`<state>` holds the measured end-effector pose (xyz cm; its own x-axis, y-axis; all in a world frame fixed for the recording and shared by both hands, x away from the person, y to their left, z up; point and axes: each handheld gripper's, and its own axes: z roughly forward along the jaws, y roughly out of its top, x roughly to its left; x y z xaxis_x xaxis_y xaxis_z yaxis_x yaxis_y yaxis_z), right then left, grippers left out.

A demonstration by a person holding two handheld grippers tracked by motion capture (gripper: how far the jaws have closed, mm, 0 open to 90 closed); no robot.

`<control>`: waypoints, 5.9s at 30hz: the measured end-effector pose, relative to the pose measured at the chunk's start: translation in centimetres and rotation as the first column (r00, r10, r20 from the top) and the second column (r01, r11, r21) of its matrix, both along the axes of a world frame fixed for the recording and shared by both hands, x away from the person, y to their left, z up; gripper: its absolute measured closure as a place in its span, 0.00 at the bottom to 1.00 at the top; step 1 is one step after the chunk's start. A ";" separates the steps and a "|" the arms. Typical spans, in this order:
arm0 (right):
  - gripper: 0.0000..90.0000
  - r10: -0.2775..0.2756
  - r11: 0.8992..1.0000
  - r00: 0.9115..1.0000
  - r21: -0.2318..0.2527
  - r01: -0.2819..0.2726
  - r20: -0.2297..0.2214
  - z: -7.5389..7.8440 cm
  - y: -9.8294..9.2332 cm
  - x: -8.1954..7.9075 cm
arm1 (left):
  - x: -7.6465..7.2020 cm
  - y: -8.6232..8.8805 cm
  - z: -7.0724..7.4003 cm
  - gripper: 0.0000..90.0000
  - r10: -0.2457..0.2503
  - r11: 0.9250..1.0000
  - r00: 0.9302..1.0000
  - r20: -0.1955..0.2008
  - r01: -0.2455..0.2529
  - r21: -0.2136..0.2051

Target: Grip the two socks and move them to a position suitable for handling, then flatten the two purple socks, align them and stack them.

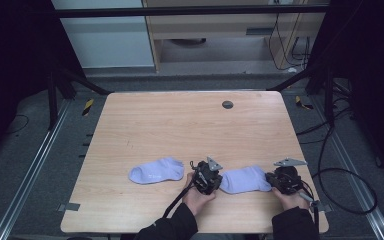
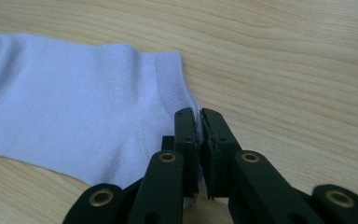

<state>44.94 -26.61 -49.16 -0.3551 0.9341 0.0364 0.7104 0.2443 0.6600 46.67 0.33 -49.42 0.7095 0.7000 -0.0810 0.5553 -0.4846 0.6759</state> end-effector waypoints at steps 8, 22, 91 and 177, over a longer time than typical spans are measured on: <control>0.96 0.019 0.999 0.999 0.046 -0.021 0.047 1.6 0.5 -0.9 | -0.1 0.7 0.8 0.99 -0.020 1.000 1.000 -0.005 0.020 -0.020; 0.96 0.111 0.989 0.987 0.083 -0.120 0.114 4.1 3.8 -3.3 | -1.4 4.5 3.6 0.99 -0.050 0.998 0.998 0.030 0.051 -0.039; 0.63 0.175 0.959 0.966 0.189 -0.211 0.190 4.0 13.4 -1.6 | -0.9 22.3 3.3 0.48 0.270 0.962 0.957 0.105 -0.263 -0.075; 0.97 0.294 0.941 0.947 0.133 -0.311 0.131 6.7 20.2 1.3 | -1.6 21.5 5.6 0.97 0.198 0.977 0.979 0.043 -0.194 -0.092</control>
<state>46.20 -6.45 -42.51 -0.6297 0.7685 0.1131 0.5407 0.3292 0.7741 45.11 21.80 -43.81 0.5641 0.8177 -0.1146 0.5970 -0.3080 0.7408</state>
